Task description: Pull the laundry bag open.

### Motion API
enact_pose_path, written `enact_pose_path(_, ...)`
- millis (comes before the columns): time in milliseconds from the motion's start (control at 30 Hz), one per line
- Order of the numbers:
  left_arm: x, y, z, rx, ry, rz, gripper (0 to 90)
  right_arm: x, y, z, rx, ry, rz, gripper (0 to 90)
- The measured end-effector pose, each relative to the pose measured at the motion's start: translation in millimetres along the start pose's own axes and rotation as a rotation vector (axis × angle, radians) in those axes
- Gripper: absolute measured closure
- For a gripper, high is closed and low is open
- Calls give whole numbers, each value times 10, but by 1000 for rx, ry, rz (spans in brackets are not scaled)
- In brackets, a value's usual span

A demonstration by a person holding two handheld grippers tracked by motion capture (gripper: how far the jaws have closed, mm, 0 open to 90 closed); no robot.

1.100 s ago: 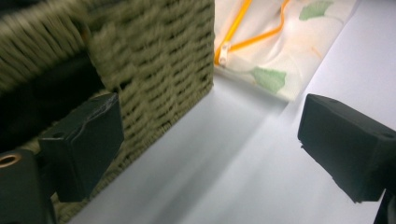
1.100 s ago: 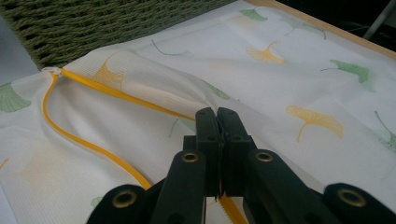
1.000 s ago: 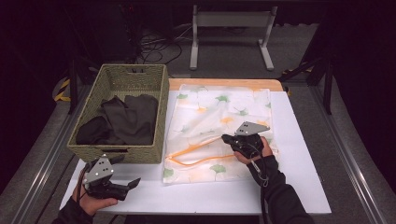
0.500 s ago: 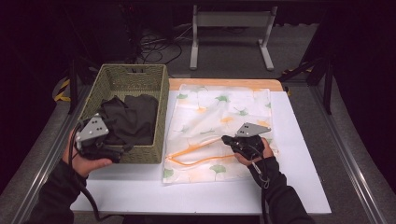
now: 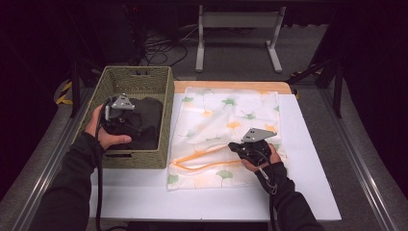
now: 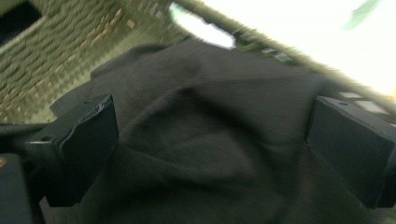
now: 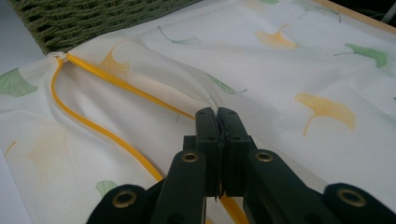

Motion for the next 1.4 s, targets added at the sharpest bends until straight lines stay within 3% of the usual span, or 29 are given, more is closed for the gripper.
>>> enact_pose_path(167, 14, 263, -113, 56, -15, -91, 5, 18, 25, 13, -2, 2, -13, 881)
enact_pose_path(300, 69, 486, -109, 191, -7, -217, 1, 24, 38, 11, -4, 1, -24, 881)
enact_pose_path(400, 102, 583, -126, 230, -34, -247, 1, 31, 45, 10, -4, 0, -29, 881)
enact_pose_path(500, 147, 659, -80, 315, -48, -298, 1, 39, 54, 14, -3, -2, -35, 881)
enact_pose_path(567, 138, 688, -27, 338, -1, -350, 1, 44, 57, 15, -4, -2, -39, 880)
enact_pose_path(633, 133, 706, -15, 343, 10, -372, 1, 47, 58, 17, -4, -2, -42, 880)
enact_pose_path(733, 140, 733, -10, 331, -1, -375, 1, 49, 61, 16, -3, -1, -45, 880)
enact_pose_path(900, 144, 831, 11, 240, 14, -441, 7, 54, 80, 19, 0, 3, -50, 880)
enact_pose_path(967, 137, 834, 3, 212, 40, -463, 43, 57, 82, 13, 2, -1, -54, 880)
enact_pose_path(1400, 70, 693, 15, 86, 108, -435, 527, 57, 73, 7, 8, -3, -50, 879)
Point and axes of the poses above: each handheld gripper's, and its own axes: y roughly forward along the jaws, x roughly out of its underside, z roughly to its right, the point moved 2 cm from there along y, roughly forward along the jaws, and after that the axes turned 11 degrees about y, right-handed, at the moved point
